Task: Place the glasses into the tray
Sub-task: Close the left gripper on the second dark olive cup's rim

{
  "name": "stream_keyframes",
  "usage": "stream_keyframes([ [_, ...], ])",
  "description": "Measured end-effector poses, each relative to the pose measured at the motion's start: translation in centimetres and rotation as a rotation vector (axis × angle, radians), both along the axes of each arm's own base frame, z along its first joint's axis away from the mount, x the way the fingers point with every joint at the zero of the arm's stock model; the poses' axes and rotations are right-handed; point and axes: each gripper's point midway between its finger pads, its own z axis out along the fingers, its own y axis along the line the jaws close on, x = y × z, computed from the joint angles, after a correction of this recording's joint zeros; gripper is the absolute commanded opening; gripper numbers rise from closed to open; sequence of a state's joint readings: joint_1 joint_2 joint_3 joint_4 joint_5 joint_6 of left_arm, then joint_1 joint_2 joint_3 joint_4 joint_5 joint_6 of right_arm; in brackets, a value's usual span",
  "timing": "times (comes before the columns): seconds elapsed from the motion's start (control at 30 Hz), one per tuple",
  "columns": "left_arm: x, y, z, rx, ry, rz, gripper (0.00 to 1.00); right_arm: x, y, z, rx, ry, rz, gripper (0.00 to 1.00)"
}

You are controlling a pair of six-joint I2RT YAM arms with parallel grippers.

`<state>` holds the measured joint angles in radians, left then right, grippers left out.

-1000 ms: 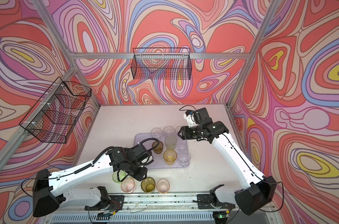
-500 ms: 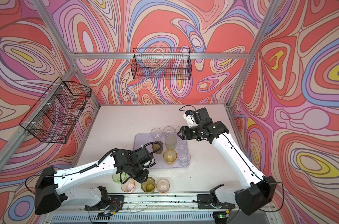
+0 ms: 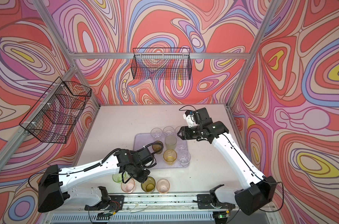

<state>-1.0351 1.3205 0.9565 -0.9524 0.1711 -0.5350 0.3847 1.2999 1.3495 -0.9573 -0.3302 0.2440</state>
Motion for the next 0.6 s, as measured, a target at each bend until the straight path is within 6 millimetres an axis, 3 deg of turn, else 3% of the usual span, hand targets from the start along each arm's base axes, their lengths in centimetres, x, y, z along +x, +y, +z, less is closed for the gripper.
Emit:
stream_keyframes([
  [0.6, 0.45, -0.03, 0.33, 0.018, -0.016, -0.004, 0.11, -0.03, -0.01, -0.14, -0.002, 0.002, 0.001, 0.55],
])
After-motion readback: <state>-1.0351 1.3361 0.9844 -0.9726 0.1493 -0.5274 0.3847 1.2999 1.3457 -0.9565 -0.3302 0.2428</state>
